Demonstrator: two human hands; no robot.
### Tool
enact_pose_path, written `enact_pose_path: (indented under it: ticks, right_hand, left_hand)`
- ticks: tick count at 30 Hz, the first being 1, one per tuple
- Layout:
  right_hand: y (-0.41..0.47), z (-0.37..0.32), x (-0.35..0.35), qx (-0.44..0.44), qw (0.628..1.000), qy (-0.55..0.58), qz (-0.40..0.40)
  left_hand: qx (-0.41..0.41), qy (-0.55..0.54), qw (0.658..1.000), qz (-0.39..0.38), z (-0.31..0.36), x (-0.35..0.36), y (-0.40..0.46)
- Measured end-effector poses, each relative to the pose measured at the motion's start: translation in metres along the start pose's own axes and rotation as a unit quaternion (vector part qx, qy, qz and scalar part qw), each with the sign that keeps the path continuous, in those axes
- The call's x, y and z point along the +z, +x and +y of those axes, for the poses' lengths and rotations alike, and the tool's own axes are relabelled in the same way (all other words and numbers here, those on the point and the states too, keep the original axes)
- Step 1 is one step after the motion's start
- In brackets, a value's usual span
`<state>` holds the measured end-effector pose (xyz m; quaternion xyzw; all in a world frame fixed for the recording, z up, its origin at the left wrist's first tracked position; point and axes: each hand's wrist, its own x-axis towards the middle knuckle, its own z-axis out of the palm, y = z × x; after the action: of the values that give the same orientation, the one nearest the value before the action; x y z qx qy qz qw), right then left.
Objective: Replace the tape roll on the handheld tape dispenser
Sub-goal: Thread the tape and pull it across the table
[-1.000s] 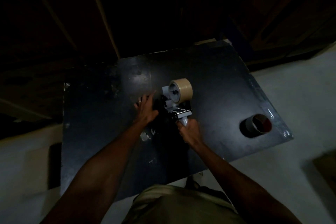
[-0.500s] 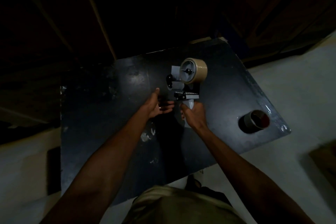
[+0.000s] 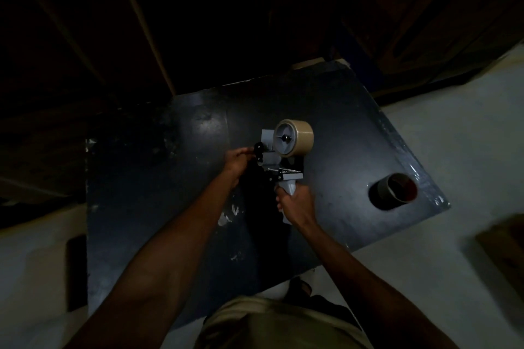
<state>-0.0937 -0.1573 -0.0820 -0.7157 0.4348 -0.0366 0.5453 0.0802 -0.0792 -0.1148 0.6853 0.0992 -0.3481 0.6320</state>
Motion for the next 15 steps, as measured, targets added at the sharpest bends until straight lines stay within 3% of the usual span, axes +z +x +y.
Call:
enact_pose_path:
  ticks: [6,11,15]
  right_hand:
    - [0.003,0.021,0.006,0.003,0.999,-0.052,-0.004]
    - [-0.022,-0.002,-0.004,-0.024,0.976,-0.216,-0.006]
    - [-0.027,-0.004,-0.006,-0.03,0.962,-0.269,-0.024]
  left_hand:
    - [0.139,0.196,0.97,0.041,-0.014,-0.003,0.005]
    - [0.254,0.377,0.888,0.064,-0.023,-0.015,-0.021]
    - [0.258,0.504,0.822,0.06,-0.037,-0.037,-0.028]
